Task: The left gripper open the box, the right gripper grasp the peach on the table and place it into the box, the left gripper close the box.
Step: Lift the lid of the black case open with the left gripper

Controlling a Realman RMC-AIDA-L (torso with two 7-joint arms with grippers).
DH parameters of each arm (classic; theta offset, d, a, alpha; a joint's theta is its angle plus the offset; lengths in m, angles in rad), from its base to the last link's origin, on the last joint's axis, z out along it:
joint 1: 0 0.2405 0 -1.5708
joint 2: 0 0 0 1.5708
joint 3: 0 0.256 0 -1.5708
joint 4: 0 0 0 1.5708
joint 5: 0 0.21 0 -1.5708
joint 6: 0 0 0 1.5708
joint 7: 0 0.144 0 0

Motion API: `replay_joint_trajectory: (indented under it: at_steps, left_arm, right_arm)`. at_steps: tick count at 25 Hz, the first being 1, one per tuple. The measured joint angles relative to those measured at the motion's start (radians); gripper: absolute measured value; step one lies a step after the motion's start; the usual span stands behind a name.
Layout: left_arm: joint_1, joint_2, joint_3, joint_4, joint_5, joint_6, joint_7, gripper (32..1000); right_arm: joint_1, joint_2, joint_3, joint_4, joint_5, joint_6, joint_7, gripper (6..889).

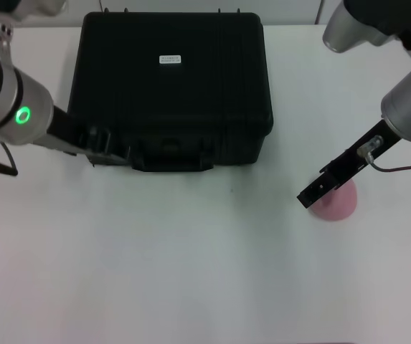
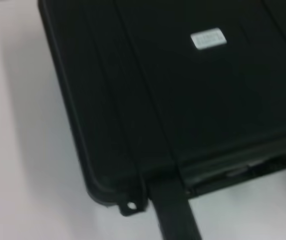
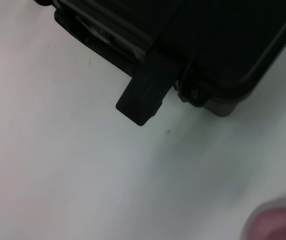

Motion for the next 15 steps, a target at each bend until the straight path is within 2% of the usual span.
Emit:
replay_joint_trajectory:
  at_steps: [6,15]
  left_arm:
    - [-0.03,0.0002,-0.048,-0.055,0.011,0.013,-0.006,815]
    - [-0.092,0.001,-0.059,-0.163,0.035,0.048,-0.007,811]
  right_arm:
    - [0.001,0.0,0.0,0.0,-0.003,0.001,0.0,842]
    - [0.004,-0.002,0.0,0.0,-0.006,0.003,0.0,840]
